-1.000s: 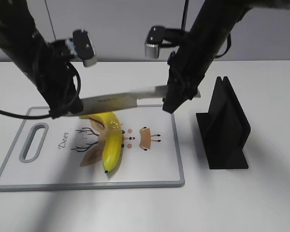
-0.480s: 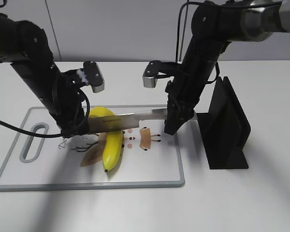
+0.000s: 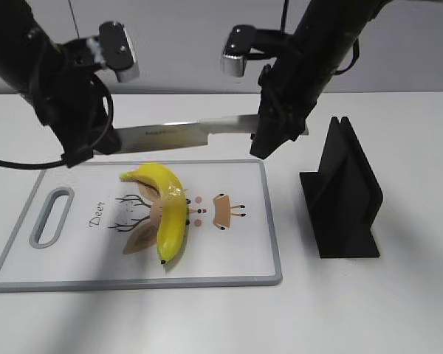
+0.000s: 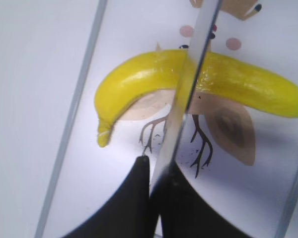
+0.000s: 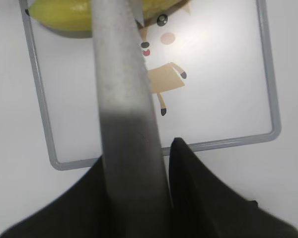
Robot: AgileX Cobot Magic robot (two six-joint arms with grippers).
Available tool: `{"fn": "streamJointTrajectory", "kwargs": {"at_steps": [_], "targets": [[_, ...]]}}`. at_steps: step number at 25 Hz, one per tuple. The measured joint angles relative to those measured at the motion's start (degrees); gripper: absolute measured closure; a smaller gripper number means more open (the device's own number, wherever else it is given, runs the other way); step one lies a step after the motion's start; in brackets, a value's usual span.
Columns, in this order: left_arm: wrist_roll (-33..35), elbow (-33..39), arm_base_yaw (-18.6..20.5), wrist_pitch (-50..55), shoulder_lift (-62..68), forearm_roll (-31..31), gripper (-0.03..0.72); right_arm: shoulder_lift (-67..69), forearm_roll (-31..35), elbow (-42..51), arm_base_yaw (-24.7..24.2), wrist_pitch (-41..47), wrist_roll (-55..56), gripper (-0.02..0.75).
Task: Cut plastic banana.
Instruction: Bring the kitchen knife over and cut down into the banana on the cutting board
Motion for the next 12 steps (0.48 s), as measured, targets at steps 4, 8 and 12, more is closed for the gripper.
{"fn": "streamJointTrajectory", "kwargs": {"at_steps": [4, 8, 12], "targets": [[0.3, -0.3, -0.2, 0.7, -5.1, 0.4, 0.662, -4.5, 0.0, 0.0, 0.0, 0.4, 0.2, 0.510], [0.4, -0.3, -0.3, 1.1, -7.2, 0.2, 0.662, -6.7, -0.1, 0.0, 0.2, 0.4, 0.1, 0.510], [0.4, -0.3, -0.3, 1.0, -7.2, 0.2, 0.662, -6.7, -0.3, 0.0, 0.3, 0.3, 0.0, 0.510]]}}
